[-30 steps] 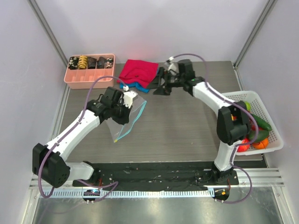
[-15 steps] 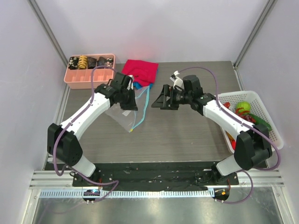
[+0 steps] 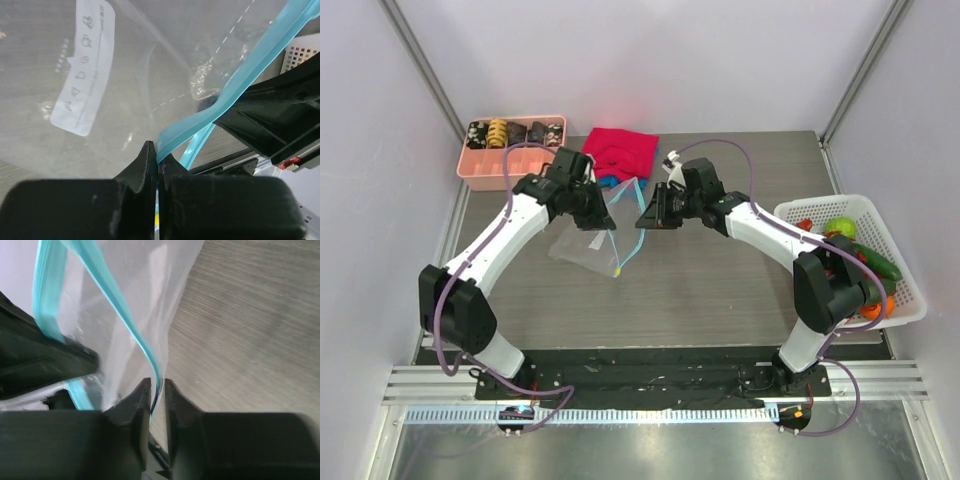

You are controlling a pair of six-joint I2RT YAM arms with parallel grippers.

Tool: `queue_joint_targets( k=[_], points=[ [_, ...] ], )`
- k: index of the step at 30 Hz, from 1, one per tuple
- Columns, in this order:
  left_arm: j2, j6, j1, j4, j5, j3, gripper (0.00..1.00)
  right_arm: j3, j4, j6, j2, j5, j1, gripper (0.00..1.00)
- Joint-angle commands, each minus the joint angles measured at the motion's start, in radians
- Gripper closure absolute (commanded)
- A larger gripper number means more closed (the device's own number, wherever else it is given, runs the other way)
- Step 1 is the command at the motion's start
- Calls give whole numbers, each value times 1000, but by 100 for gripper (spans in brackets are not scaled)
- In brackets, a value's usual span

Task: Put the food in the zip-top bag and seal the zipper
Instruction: Open the zipper of the food storage bag at the center of the board.

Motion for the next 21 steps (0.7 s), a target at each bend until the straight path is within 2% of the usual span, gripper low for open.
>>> queue_joint_targets(
  k=[1,3,5,7,9,13,16,20,21],
  points=[
    [-115,31,39,-33,25,-3,100,43,40,3,-37,-1,-3,99],
    [-146,124,41,-73,-33,8,100,27,20,-4,-60,-40,-9,99],
    [-178,236,42,-101,-177,12,100,20,-22,-13,-88,-86,-29,99],
    [-192,329,41,-126,-260,26,100,16,-54,-41,-108,-146,-37,99],
    [-183,478,39,-176,-312,52,100,10,-120,-99,-120,-163,-43,99],
    [-179,653,42,-279,-433,71,100,-23,-186,-159,-125,-189,-81,99],
    [-237,665,42,-265,-427,45,100,-27,-241,-240,-117,-162,-95,99],
    [-208,594,41,-290,-297,77,100,18,-313,-337,-114,-117,-94,99],
    [-179,579,38,-282,-262,78,100,35,-330,-351,-111,-114,-94,89]
  ],
)
